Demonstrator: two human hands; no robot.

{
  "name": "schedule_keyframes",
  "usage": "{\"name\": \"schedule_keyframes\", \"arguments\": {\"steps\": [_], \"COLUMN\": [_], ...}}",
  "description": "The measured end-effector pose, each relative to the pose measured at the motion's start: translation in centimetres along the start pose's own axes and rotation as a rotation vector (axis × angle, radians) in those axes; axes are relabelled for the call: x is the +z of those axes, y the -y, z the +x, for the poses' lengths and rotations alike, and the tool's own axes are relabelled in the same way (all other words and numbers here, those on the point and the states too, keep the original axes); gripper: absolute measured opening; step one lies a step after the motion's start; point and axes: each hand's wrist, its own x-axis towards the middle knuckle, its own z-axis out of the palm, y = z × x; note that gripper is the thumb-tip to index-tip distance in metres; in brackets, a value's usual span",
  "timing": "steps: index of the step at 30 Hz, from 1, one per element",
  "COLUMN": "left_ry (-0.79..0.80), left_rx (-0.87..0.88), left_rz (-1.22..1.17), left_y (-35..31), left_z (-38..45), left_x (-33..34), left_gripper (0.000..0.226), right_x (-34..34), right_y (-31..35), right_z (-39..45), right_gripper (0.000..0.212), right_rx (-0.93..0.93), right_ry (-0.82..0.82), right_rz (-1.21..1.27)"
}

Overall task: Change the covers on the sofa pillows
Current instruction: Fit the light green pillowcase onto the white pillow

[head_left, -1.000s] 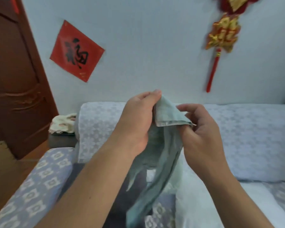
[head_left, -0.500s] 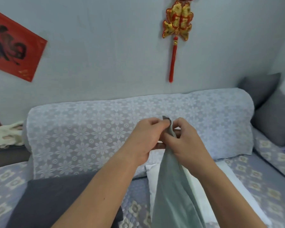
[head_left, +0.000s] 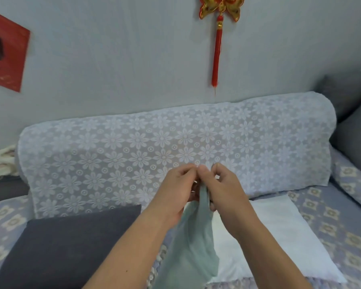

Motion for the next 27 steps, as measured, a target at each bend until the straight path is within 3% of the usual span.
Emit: {"name": "schedule_keyframes", "arguments": {"steps": [5,10,14,19,23,25,27], "left_ry": [-0.08,-0.389,-0.665,-0.939,-1.079,-1.184,-1.382], "left_rx": [0.01,0.001,-0.099,0.233,0.304,0.238,0.11], "left_rz": [-0.308,-0.696,-0.767,-0.798,-0.797,-0.846,-0.839], "left_y": [1.9,2.8,3.1,1.0,5.7,9.6,13.7], "left_z": [1.3,6.0,10.0,11.2,8.2,6.6,4.6], "left_x": [6.0,5.2,1.0,-4.0,-2.6,-1.4,-0.3], "left_gripper": [0.016,0.008,0.018,0.026,0.033,0.036,0.035], "right_x": [-7.2,-16.4,-23.6,-31.8,-36.6,-38.4,-40.5], "right_y": [-1.1,-1.6,-0.7,1.5,-5.0,-10.3,-15.5], "right_z": [1.4,6.8,15.0,17.9,17.6,16.5,14.1], "right_gripper": [0.032,0.022,0.013,0.019,0.011,0.009,0.011], "right_rx": [-0.003,0.078,0.235,-0.011,0.019,0.133,0.335], "right_ry": [0.071,-0.314,-0.307,-0.486,-0.631,-0.667,-0.744], "right_rz": [-0.003,0.239,0.489,0.551,0.879,0.825,0.468]}}
